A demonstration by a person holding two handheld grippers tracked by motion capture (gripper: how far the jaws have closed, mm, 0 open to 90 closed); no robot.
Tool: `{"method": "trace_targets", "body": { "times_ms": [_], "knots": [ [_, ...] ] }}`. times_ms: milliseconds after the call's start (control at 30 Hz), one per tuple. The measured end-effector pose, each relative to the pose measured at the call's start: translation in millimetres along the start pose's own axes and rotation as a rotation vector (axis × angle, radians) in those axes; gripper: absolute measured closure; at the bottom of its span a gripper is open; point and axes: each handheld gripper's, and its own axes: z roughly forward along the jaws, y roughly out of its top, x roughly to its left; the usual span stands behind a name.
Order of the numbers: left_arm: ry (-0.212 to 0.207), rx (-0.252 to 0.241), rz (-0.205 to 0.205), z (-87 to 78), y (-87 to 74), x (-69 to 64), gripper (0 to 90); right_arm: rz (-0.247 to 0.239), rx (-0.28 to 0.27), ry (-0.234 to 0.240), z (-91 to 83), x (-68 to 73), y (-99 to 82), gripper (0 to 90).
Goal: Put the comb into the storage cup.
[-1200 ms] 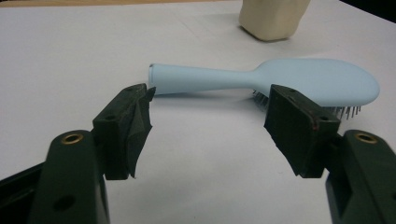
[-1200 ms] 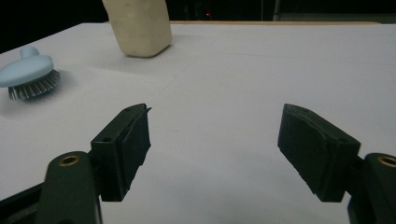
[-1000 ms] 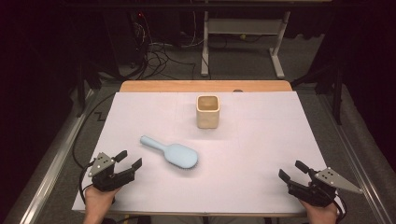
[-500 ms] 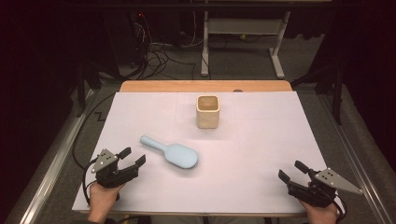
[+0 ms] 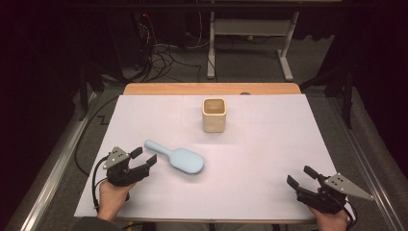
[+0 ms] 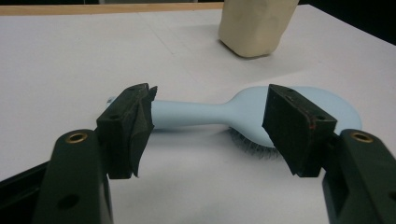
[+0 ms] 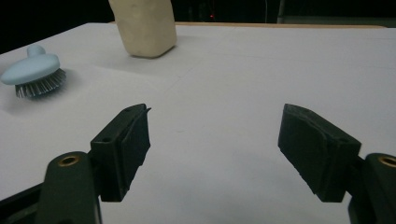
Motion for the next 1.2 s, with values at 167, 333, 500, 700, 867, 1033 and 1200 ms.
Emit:
{"method": "trace_targets", "body": {
  "times_ms": [167, 333, 500, 700, 867, 1033, 1200],
  "knots": [
    [0.002, 0.006, 0.017, 7.2, 3.5, -1.9, 33.5, -0.005, 0.001, 0.007, 0.2, 0.0, 0.0, 25.8],
    [-0.006, 0.002, 0.021, 8.8, 7.5, -3.0, 33.6, -0.008, 0.0, 0.008, 0.1, 0.2, 0.0, 25.7],
    [-0.008, 0.002, 0.031, 14.0, 14.3, -4.9, 34.1, -0.012, -0.002, 0.006, -0.2, 0.5, 0.0, 25.9],
    [-0.009, 0.008, 0.03, 20.1, 20.5, -4.9, 35.0, -0.016, -0.002, 0.008, -0.2, 0.8, 0.0, 26.0],
    [-0.014, 0.018, 0.034, 25.8, 28.6, -6.2, 35.3, -0.015, 0.002, 0.012, 0.1, 0.7, -0.1, 26.1],
    [-0.006, 0.02, 0.052, 30.6, 35.5, -7.3, 35.3, -0.016, -0.001, 0.011, -0.2, 0.9, -0.1, 26.1],
    [-0.005, 0.021, 0.048, 35.3, 40.3, -7.1, 35.3, -0.017, 0.0, 0.011, -0.1, 0.9, -0.1, 26.1]
  ]
}}
